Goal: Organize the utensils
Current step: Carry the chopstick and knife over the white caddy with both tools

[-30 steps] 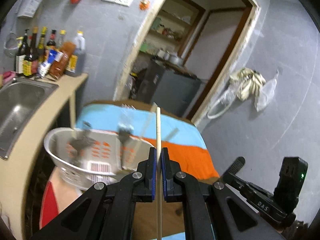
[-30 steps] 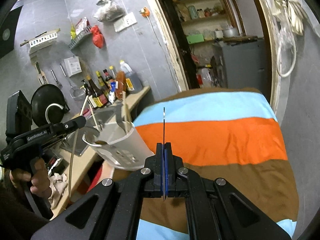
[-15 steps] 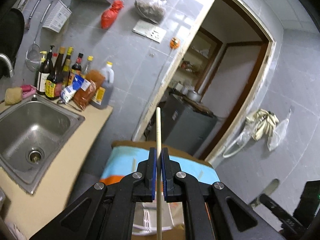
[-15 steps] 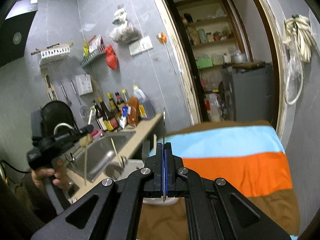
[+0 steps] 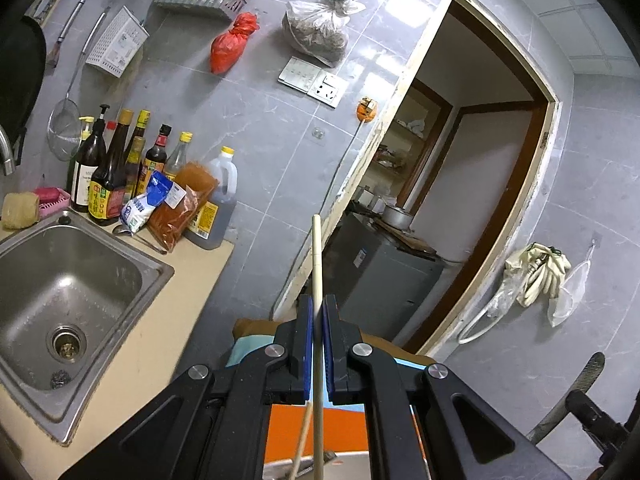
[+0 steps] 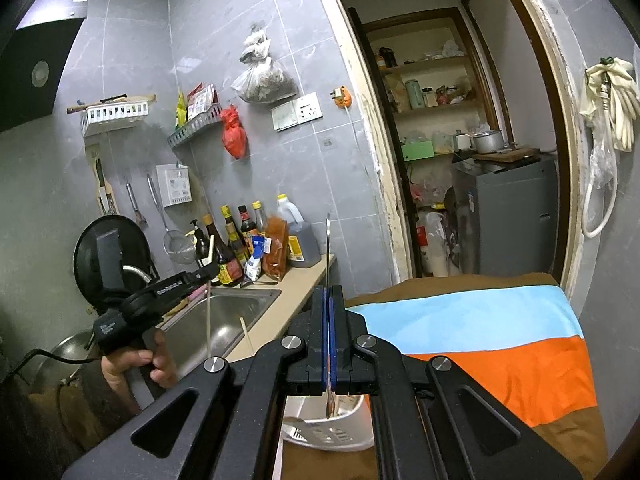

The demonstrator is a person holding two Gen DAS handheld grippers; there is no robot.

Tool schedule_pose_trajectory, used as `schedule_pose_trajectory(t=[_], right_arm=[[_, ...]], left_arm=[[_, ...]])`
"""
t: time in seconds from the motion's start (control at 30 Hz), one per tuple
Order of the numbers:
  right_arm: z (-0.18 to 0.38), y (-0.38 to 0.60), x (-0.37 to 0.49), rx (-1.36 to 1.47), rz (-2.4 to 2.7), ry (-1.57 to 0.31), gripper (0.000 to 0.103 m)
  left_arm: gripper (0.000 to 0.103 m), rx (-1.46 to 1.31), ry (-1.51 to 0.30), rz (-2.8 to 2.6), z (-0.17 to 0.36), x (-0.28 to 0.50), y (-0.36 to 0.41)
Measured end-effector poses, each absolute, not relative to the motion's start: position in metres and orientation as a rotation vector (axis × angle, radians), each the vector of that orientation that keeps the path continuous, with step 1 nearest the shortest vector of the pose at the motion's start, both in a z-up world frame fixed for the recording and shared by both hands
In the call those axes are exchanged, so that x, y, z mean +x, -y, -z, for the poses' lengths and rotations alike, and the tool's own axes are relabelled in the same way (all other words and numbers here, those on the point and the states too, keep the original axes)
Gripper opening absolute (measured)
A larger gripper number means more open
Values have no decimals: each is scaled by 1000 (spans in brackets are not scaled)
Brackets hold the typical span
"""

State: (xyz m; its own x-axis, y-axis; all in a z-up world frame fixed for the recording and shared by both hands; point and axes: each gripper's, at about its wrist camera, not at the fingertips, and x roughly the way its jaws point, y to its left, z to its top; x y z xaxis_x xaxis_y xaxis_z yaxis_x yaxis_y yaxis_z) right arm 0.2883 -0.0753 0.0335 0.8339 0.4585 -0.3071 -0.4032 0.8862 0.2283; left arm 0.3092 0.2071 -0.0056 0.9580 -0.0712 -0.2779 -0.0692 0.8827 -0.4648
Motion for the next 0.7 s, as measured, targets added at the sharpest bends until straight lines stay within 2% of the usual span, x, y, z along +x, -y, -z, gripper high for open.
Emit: schedule_pose_trajectory(t=[0.7], right_arm=[[24, 38, 324, 161, -396, -465, 1]], left_arm=[[5, -473, -303, -29, 35, 317, -208]])
